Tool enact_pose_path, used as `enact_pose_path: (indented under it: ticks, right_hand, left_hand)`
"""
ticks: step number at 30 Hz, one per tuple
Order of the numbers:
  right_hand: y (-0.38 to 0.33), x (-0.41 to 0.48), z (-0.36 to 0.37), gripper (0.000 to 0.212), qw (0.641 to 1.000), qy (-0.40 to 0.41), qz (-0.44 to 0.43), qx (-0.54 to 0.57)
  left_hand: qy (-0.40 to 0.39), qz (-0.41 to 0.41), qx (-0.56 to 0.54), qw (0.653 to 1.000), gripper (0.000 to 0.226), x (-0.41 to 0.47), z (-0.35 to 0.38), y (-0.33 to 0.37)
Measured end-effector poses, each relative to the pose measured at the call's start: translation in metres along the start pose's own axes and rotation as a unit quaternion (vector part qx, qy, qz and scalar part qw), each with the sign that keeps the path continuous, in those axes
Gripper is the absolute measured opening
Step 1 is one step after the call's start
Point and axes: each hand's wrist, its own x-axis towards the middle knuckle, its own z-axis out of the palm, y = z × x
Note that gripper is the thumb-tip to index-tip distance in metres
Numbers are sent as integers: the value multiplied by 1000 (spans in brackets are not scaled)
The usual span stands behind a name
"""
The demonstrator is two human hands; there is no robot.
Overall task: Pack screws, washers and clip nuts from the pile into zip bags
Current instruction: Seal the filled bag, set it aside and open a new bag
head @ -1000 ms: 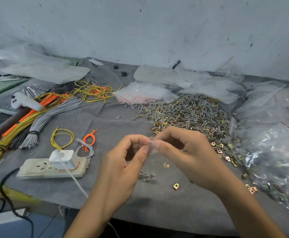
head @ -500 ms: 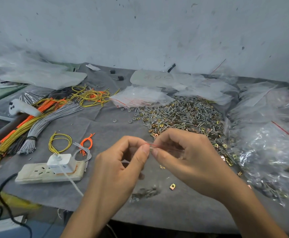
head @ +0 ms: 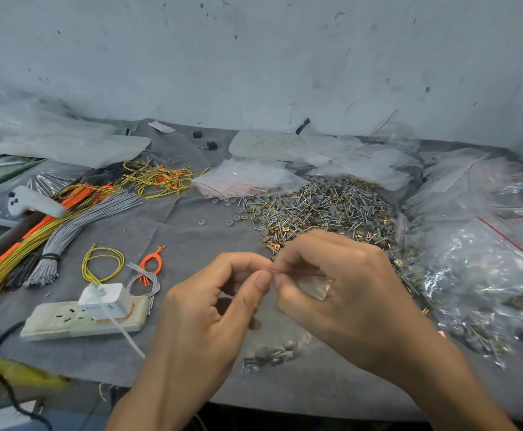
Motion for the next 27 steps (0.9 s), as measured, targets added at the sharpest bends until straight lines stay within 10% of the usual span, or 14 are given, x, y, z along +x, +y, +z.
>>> enact_pose_path:
  ticks: [27]
  right_hand:
    - [32, -32, -20, 10, 995, 92, 25, -18]
  left_hand:
    - [31, -1, 45, 999, 12, -6, -6, -6]
